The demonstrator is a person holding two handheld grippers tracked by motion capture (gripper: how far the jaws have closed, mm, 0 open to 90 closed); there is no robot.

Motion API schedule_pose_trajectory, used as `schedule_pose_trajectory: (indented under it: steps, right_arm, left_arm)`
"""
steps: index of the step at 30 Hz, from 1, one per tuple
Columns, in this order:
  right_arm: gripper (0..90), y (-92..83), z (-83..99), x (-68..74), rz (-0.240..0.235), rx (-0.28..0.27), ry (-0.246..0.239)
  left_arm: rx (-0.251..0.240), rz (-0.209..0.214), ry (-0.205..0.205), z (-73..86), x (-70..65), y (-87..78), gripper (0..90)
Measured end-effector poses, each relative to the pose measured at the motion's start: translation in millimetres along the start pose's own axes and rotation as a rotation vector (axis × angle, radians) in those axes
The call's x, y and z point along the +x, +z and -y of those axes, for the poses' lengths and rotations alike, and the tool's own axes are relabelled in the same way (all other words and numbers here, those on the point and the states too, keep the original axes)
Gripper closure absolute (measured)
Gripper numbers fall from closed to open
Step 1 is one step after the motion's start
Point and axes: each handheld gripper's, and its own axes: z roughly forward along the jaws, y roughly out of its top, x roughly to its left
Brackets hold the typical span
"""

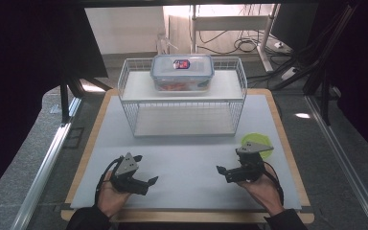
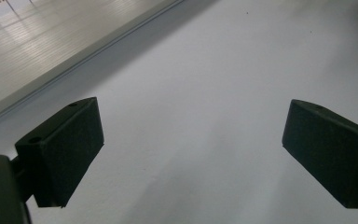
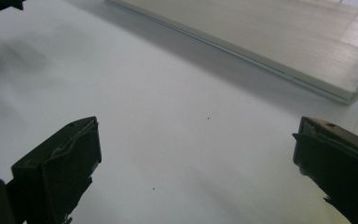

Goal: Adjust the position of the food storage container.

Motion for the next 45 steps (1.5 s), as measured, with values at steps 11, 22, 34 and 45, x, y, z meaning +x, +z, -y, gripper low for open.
schedule_pose_trajectory:
  steps: [11,22,34,45]
  right_arm:
    - [57.5,-23.1,-4.8,-26.4,0.076,0.029,0.040]
    - [89.3,-45.7,-4.1,-73.0,0.213,0.002,0.144]
    - [90.0,-53.7,2.1,-115.5,0.363,0.001,0.199]
    - [90.0,-45.2,13.7,-138.1,0.407,0.048,0.233]
  left_arm:
    - [-0.007,-0.004,-0.007,-0.5,1.1,-0.7,7.7]
    - [0.006,0.006,-0.009,0.3,2.0,1.5,8.8]
    - [0.017,0.000,-0.004,0.5,1.7,3.5,10.7]
    - [0.018,0.006,-0.008,1.4,2.6,4.4,10.5]
